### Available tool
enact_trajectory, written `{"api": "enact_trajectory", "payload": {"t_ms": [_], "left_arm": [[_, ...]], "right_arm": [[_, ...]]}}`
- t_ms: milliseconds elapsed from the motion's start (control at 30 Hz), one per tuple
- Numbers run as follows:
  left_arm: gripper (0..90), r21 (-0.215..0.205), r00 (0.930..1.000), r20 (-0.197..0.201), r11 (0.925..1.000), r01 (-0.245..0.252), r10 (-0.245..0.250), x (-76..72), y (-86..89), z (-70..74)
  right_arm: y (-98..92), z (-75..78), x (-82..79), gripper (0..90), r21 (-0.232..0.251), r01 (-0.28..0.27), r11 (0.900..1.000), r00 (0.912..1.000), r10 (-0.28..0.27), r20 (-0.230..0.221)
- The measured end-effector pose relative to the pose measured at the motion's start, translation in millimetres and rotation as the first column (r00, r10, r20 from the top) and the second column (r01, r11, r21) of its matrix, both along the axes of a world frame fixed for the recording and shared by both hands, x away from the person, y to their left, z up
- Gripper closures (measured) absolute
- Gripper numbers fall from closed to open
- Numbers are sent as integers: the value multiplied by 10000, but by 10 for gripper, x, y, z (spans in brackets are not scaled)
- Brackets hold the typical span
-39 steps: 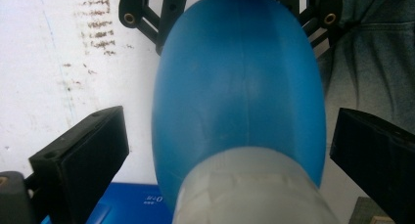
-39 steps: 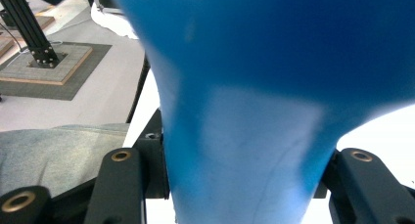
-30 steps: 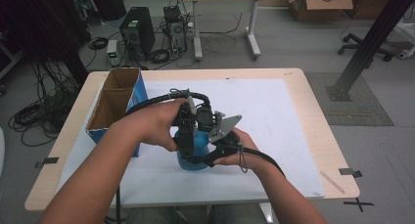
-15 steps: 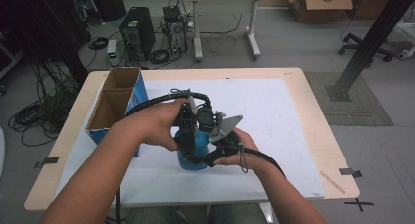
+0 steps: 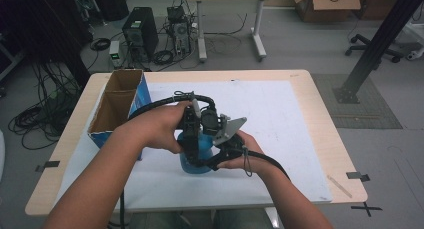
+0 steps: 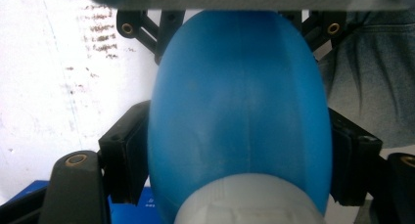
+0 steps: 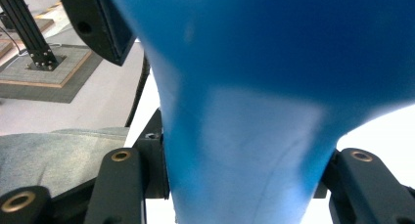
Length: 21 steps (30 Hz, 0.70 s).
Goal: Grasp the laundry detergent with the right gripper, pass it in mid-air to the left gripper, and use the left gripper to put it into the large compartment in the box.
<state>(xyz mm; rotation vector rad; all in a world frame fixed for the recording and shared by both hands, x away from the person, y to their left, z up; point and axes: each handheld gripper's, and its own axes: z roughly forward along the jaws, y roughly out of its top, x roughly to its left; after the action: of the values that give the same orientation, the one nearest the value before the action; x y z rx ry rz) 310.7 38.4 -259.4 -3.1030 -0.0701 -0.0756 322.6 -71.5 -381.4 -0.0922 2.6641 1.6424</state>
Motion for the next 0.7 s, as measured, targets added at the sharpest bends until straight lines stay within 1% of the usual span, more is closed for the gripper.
{"api": "enact_trajectory", "payload": {"t_ms": [33, 67, 167, 200, 267, 300, 333, 367, 500, 533, 567, 667, 700], "left_arm": [[283, 14, 10000, 28, 10000, 15, -15, -1, 2, 1], [302, 7, 10000, 30, 10000, 15, -15, 0, 4, 3], [304, -8, 10000, 65, 10000, 4, -4, -2, 6, 7], [305, 6, 10000, 86, 10000, 32, -32, 0, 4, 10], [307, 77, 9998, 169, 9999, 77, -78, -5, 2, 9], [333, 102, 9996, 264, 9999, 133, -135, -11, 0, 15], [381, 105, 9994, 295, 9998, 153, -156, -14, 0, 14], [380, 106, 9993, 304, 9998, 194, -197, -15, -1, 14], [383, 210, 9990, 353, 9994, 272, -280, -20, -9, 15], [384, 229, 9990, 355, 9994, 273, -281, -18, -11, 15], [384, 261, 9989, 362, 9993, 275, -285, -15, -13, 14], [385, 295, 9987, 444, 9993, 227, -240, -11, -22, -2], [386, 339, 9986, 463, 9991, 234, -250, -11, -27, -5]], "right_arm": [[-2, 0, 11, 452, -15, 20, 10000, 9999, -19, 139], [-1, 3, 1, 452, 5, -6, 10000, 10000, 6, 4], [0, 7, 1, 452, 5, 12, 10000, 10000, -12, 21], [0, 6, 11, 452, -9, 0, 10000, 9999, 0, 140], [0, 7, 12, 452, -4, 3, 10000, 9999, -3, 143], [1, 6, 13, 452, -10, 5, 10000, 9999, -5, 173], [0, 5, 14, 452, -33, 15, 10000, 9998, -14, 187], [0, 6, 10, 452, 6, -12, 10000, 10000, 12, 79], [4, 10, 10, 452, 2, 27, 10000, 9999, -27, 151], [8, 11, 4, 452, 45, 58, 10000, 9999, -58, 83], [8, 11, 15, 452, 14, 69, 10000, 9997, -69, 222], [5, 4, 25, 452, -40, 125, 9999, 9996, -124, 272], [4, 2, 19, 452, -32, 135, 9999, 9998, -134, 169]]}}
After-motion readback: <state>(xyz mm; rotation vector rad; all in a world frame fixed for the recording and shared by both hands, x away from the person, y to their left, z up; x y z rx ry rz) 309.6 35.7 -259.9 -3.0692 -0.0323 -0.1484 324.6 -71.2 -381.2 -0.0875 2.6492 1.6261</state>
